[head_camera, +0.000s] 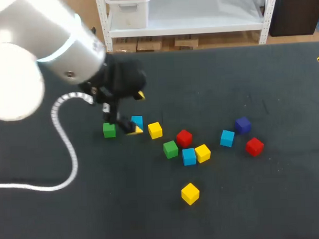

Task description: Place the blue cubes, place green cubes on the blue cubes, place the yellow cubes on the green cubes, then place the red cubes on the yellow cubes, and place purple cube on the red cubes.

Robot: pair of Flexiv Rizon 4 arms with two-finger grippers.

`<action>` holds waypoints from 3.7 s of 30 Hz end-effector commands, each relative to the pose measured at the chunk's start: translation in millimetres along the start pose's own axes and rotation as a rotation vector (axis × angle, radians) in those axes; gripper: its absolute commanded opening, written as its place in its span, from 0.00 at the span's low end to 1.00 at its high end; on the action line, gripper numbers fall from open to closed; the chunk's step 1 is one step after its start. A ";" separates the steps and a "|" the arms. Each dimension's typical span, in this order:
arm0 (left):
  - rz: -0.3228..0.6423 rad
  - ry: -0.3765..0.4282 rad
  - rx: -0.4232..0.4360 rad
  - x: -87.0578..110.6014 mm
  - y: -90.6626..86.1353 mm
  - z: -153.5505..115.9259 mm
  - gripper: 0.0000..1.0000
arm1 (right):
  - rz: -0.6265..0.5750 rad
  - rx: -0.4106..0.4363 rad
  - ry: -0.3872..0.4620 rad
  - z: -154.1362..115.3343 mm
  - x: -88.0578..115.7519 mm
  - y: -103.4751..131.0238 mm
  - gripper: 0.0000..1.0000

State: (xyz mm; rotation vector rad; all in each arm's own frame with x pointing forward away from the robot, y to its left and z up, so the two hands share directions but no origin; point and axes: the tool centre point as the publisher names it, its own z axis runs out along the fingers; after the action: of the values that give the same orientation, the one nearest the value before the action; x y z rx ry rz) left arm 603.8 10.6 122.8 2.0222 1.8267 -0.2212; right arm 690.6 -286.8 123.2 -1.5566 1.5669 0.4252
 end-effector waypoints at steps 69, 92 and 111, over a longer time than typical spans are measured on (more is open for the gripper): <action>0.305 0.091 0.277 -74.3 -45.7 156.8 1.00 | -0.001 0.003 0.000 -0.3 -0.3 1.1 1.00; 0.018 0.183 0.263 -48.3 -55.6 148.4 1.00 | -0.001 0.003 0.000 -0.3 -0.3 1.1 1.00; -0.128 0.249 0.251 -48.4 -57.0 146.6 1.00 | -0.001 0.003 0.000 -0.3 -0.3 1.1 1.00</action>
State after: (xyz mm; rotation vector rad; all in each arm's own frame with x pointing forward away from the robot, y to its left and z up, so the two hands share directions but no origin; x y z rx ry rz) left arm 560.6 -85.5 -1.5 2.1780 2.1725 -0.2619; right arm 690.6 -286.7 123.2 -1.5566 1.5669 0.4251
